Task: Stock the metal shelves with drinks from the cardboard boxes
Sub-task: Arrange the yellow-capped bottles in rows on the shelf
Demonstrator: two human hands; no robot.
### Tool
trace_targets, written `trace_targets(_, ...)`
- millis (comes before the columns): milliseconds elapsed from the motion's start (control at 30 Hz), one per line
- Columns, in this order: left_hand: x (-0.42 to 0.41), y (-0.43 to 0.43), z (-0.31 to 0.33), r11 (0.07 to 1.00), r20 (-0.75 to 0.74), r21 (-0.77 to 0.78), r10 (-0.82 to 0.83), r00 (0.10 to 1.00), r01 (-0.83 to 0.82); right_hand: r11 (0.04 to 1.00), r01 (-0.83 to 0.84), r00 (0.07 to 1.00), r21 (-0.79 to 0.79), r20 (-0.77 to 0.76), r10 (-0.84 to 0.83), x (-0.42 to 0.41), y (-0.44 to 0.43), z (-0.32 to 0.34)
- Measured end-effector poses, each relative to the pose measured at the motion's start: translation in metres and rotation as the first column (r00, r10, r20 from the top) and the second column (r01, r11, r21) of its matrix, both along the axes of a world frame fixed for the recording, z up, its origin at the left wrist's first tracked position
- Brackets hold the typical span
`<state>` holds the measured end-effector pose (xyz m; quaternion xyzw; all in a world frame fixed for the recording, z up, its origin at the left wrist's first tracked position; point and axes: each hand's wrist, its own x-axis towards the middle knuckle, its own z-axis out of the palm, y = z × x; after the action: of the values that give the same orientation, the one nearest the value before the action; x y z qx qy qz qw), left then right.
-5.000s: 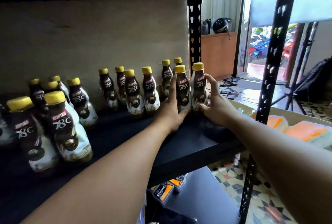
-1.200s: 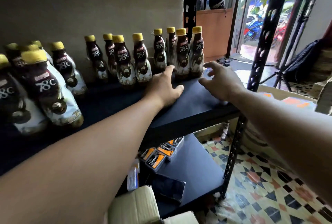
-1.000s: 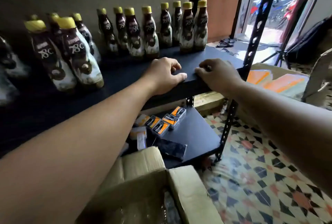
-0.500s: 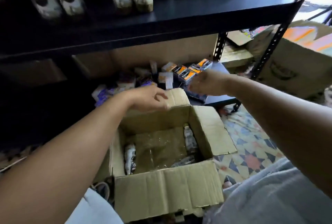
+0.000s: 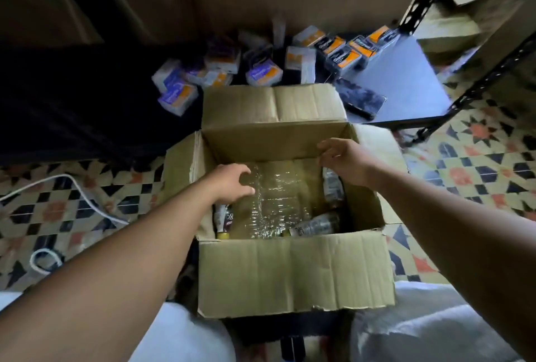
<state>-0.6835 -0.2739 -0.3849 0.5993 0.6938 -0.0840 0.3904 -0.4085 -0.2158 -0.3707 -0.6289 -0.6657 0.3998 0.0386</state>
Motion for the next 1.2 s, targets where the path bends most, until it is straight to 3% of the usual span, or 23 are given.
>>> trace_targets(200, -0.010, -0.002, -0.056, 0.977, -0.089, 0.011, 0.214, 0.973, -0.214, 0.982, 0.184, 0.977, -0.035, -0.103, -0.186, 0.000, 0.000, -0.070)
trace_targets(333, -0.005, -0.008, -0.069, 0.959, -0.135, 0.151, 0.262, 0.956, -0.241, 0.944, 0.291, 0.917, -0.156, -0.235, -0.322, -0.003, -0.001, -0.108)
trace_targets(533, 0.005, 0.001, -0.080, 0.913, 0.017, 0.256, 0.325, 0.946, -0.318, 0.913, 0.402, 0.847, -0.068, -0.351, -0.399, -0.005, -0.008, -0.136)
trace_targets(633, 0.011, 0.003, -0.086, 0.925, 0.072, 0.153, 0.341, 0.937, -0.348, 0.932, 0.358, 0.866, -0.048, -0.354, -0.352, -0.008, -0.002, -0.143)
trace_targets(767, 0.003, -0.001, -0.104, 0.951, -0.012, -0.012, 0.310, 0.951, -0.310, 0.951, 0.264, 0.876, -0.160, -0.372, -0.306, -0.012, -0.007, -0.156)
trace_targets(867, 0.002, -0.003, -0.114, 0.952, 0.021, -0.092, 0.296, 0.955, -0.293, 0.953, 0.232, 0.884, -0.196, -0.367, -0.291, -0.022, -0.005, -0.160)
trace_targets(1000, -0.001, -0.006, -0.115, 0.953, 0.081, -0.152, 0.277, 0.957, -0.263, 0.930, 0.301, 0.866, -0.211, -0.349, -0.359, -0.032, -0.003, -0.160)
trace_targets(1200, -0.002, -0.001, -0.105, 0.955, 0.102, 0.088, 0.275, 0.956, -0.284, 0.899, 0.359, 0.797, -0.252, -0.418, -0.436, -0.028, -0.006, -0.146)
